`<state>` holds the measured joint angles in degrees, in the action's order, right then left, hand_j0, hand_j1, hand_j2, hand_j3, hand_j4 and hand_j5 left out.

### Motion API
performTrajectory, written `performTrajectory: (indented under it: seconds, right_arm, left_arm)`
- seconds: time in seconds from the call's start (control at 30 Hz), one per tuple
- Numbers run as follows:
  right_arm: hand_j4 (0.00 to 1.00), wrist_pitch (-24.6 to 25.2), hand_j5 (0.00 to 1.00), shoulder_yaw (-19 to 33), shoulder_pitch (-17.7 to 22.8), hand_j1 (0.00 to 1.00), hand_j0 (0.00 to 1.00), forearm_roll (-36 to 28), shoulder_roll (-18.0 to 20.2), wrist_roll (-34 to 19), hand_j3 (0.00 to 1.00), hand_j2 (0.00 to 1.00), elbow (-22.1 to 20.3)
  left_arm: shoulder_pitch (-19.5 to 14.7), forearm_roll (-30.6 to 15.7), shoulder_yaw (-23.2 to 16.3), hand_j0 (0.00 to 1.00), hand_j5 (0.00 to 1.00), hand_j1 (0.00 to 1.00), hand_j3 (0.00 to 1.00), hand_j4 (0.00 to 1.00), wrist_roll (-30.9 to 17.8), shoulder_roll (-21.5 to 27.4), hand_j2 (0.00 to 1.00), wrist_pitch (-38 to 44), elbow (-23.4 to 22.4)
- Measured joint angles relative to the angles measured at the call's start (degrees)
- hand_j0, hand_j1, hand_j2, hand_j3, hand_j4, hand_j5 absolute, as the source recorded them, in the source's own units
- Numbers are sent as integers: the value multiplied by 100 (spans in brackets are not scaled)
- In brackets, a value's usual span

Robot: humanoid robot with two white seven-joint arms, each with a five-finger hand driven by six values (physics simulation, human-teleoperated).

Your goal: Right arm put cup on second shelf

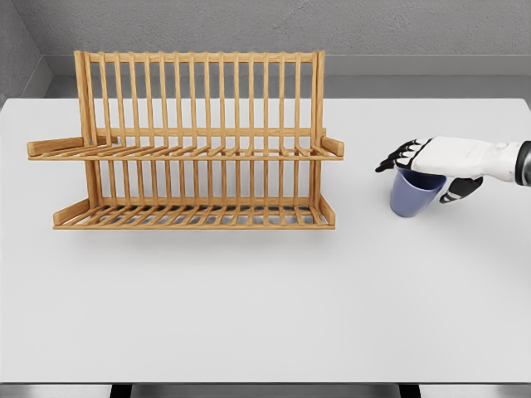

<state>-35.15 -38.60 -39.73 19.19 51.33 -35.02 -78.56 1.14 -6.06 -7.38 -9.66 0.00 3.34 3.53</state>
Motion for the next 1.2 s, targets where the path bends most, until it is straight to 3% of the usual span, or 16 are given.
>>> performTrajectory:
  seconds: [0.07, 0.2, 1.2]
  right_arm:
    - [74, 0, 74, -1, 0, 74, 74, 0, -4, 0, 74, 74, -5]
    - [67, 0, 67, -4, 0, 67, 67, 9, -3, 0, 67, 67, -14]
    - [64, -3, 64, 354, -422, 64, 64, -39, 71, -1, 64, 64, -160]
  left_arm:
    - [0, 0, 0, 100, 100, 100, 100, 100, 0, 0, 100, 0, 0]
    - [0, 0, 0, 100, 100, 100, 100, 100, 0, 0, 100, 0, 0]
    - [0, 0, 0, 100, 100, 100, 100, 100, 0, 0, 100, 0, 0]
